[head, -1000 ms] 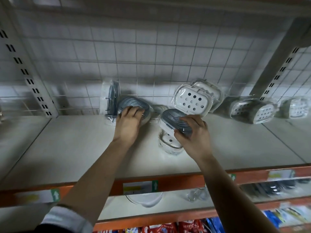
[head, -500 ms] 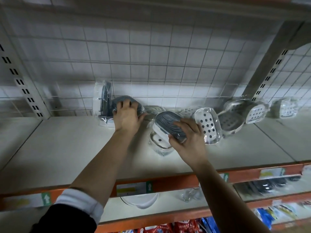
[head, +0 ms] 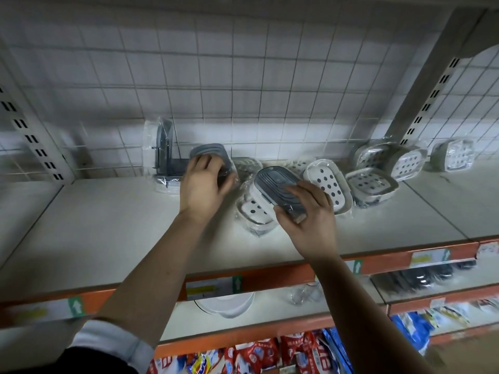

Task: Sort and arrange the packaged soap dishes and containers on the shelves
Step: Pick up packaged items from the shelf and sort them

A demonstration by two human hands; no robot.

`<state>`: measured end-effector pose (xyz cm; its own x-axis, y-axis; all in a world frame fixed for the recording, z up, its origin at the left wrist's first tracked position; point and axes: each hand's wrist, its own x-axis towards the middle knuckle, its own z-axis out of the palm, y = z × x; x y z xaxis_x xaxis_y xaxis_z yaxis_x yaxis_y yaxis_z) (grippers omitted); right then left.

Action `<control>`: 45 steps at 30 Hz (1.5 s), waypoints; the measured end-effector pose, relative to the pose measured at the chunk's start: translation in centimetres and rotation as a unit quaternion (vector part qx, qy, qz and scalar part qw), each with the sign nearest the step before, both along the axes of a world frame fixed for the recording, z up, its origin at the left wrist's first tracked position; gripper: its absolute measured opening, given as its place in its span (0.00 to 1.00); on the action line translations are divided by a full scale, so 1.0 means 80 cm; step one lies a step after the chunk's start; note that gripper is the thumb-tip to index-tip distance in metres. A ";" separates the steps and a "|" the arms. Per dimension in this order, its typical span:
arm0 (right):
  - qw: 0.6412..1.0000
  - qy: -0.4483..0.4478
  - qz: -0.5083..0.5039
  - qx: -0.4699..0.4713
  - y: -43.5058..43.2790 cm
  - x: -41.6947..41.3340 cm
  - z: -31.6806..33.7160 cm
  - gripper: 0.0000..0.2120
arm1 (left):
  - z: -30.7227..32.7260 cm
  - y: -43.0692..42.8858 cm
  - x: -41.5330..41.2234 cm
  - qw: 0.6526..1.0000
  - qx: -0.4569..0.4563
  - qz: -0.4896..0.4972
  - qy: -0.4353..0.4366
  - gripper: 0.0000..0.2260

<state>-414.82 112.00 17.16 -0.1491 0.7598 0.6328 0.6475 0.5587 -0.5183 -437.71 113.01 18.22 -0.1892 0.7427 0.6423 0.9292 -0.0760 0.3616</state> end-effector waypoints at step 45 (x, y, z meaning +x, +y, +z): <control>0.944 0.000 -0.313 -0.107 -0.192 0.783 -0.079 0.16 | -0.114 -0.109 0.788 0.923 -0.035 -0.380 0.050 0.20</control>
